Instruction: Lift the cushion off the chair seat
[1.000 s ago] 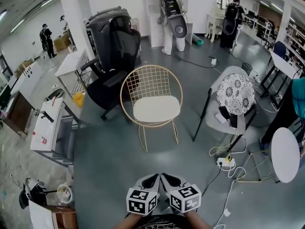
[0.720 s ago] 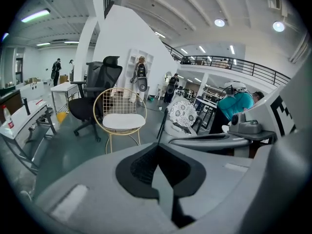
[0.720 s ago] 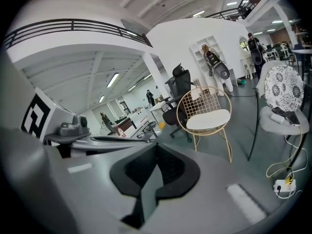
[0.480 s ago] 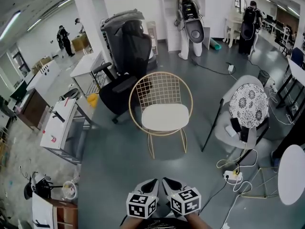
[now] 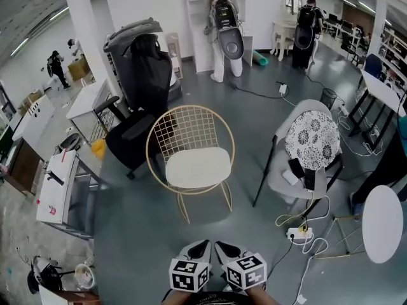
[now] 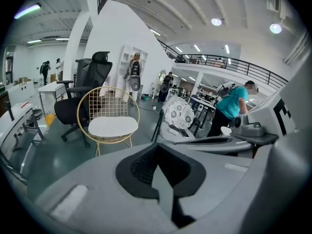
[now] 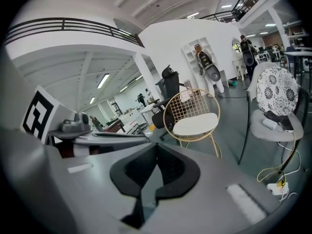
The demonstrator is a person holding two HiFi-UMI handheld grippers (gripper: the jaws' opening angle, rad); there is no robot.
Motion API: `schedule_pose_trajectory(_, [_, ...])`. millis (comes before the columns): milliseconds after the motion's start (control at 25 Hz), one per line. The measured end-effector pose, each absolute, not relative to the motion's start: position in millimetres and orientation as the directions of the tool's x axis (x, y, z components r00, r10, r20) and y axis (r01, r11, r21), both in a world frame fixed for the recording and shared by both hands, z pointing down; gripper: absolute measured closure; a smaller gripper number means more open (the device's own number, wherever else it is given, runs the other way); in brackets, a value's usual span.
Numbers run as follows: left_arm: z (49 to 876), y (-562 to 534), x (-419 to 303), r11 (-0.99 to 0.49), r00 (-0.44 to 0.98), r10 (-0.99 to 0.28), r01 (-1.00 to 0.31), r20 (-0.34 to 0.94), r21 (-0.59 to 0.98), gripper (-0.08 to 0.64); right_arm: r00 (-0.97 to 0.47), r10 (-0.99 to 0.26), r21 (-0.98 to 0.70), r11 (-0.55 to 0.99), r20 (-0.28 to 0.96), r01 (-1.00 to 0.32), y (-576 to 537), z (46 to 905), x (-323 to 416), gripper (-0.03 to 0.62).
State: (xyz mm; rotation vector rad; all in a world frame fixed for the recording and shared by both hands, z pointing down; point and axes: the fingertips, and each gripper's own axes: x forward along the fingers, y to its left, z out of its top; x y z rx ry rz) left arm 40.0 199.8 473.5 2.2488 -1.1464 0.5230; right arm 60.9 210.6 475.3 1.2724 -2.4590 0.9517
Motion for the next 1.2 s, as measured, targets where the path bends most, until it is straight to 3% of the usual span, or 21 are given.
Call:
schedule_pose_trajectory(360, [463.4,102.0,40.1,-0.558,0.668,-0.548,-0.740,0.503,0.375,0.569,-0.495,-0.702,-0.379,0.332,0.512,-0.864,121.4,464.1,55.7,0.595])
schedule_pose_trajectory(840, [470.2,16.5,-37.3,-0.545,0.673,-0.538,-0.737,0.507,0.400,0.569,-0.469,-0.694,-0.347,0.323,0.546,-0.881,38.9,464.4,-15.5,0.595])
schedule_pose_trajectory(1200, [478.5,-1.7,-29.5,-0.567,0.707,-0.498,-0.703,0.502,0.429,0.569,-0.417,-0.722,-0.332,0.268,0.552,-0.904,13.9,467.8,-3.6,0.595])
